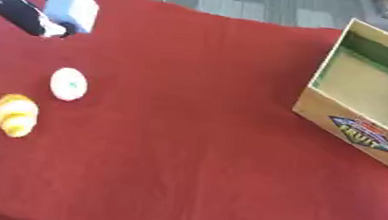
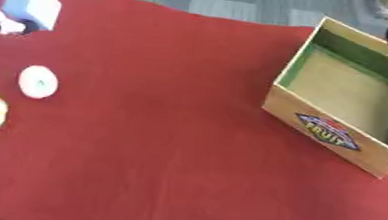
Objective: Pick up the objects with one hand, pass them to the other hand, and then place them into the box on the other side of the table.
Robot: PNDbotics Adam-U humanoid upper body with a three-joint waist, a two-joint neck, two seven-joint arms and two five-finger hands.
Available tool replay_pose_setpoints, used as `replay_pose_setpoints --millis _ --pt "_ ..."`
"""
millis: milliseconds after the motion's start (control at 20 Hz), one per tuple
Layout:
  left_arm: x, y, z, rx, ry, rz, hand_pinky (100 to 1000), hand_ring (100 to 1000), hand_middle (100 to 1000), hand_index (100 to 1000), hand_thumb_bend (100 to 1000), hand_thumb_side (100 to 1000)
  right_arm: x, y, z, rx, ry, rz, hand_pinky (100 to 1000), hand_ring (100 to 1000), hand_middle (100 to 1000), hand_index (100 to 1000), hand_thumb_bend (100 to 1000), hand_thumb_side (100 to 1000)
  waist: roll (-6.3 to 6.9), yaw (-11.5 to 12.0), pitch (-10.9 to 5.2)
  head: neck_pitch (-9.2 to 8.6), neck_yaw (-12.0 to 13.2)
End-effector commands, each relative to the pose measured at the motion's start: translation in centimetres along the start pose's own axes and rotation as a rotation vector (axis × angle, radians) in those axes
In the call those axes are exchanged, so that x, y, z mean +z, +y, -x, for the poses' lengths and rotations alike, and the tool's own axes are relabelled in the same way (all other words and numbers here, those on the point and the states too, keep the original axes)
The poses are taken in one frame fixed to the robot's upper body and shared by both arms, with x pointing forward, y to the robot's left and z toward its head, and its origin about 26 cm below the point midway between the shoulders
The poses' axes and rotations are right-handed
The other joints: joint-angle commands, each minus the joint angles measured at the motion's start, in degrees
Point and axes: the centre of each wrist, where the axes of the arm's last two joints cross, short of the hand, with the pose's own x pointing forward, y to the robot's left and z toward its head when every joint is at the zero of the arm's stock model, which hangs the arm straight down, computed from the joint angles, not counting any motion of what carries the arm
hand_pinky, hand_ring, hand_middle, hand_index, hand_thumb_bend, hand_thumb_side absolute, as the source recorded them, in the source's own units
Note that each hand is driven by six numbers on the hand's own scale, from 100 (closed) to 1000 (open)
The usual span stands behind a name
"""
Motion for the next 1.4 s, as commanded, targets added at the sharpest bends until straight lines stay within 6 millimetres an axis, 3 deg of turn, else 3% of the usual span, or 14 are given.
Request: replay_pose_setpoints --millis 50,500,800,1400 --pt "0.5 -0.4 -1.7 0.031 -0.066 -0.08 762 571 530 385 206 100 -1.9 0.5 -3.0 0.105 -0.053 -0.109 875 889 792 908 450 172 -0.8 0.0 -2.49 0.57 -0.65" --pt "0.8 -5.4 -5.0 0.153 -0.204 -0.173 755 548 518 374 142 100 -7.2 6.2 -6.2 0.202 -0.143 -0.398 873 892 801 900 527 217 -1.48 -0.23 -3.07 1.76 -0.56" --pt "0.4 -8.1 -6.6 0.235 -0.252 -0.211 754 541 513 375 100 100 -9.8 10.4 -7.2 0.225 -0.217 -0.536 872 892 803 894 518 238 -1.75 -0.4 -3.5 2.21 -0.19" --pt "-0.7 -11.8 -7.1 0.301 -0.242 -0.254 750 533 505 371 100 100 -12.1 15.6 -6.2 0.348 -0.255 -0.653 861 877 800 882 485 264 -2.39 -0.61 -3.57 2.68 -0.17"
